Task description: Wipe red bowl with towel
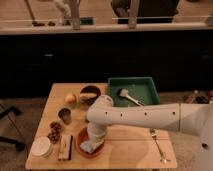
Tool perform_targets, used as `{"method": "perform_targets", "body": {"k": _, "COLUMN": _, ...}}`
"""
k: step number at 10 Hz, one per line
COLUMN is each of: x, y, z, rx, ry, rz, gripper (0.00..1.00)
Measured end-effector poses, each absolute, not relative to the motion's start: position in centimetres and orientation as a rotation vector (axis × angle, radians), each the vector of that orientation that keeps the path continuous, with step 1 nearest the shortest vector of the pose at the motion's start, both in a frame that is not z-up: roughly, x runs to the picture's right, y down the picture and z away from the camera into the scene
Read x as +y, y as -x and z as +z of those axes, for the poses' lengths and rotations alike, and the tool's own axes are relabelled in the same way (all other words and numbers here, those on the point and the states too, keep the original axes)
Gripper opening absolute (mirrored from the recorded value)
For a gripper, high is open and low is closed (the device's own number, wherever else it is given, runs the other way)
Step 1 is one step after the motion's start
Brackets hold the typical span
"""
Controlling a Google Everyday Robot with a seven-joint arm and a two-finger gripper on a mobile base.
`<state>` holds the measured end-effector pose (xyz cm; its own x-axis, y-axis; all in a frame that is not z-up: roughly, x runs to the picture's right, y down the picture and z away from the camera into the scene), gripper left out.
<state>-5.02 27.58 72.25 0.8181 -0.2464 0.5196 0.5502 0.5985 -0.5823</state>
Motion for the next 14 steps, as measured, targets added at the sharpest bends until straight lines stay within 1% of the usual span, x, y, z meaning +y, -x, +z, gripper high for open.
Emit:
{"method": "perform_targets", "body": {"k": 4, "x": 25.1, "y": 4.2, "z": 74.5, "rx": -0.351, "ry": 0.793, "rz": -0.46, "gripper": 0.04}}
{"method": "perform_targets", "body": {"k": 8, "x": 23.7, "y": 6.5, "z": 76.3, "rx": -0.351, "ry": 0.791, "rz": -0.493, "gripper": 0.04}}
{"method": "perform_targets", "body": {"k": 11, "x": 23.7, "y": 8.1, "z": 76.7, "rx": -0.371, "ry": 0.788, "rz": -0.516, "gripper": 0.04}}
{"method": "perform_targets", "body": {"k": 13, "x": 24.1, "y": 9.1, "z": 75.9, "rx": -0.4, "ry": 0.784, "rz": -0.552, "gripper": 0.04}}
{"method": "perform_targets", "body": {"k": 14, "x": 24.7, "y": 10.3, "z": 74.8, "rx": -0.417, "ry": 0.781, "rz": -0.581, "gripper": 0.04}}
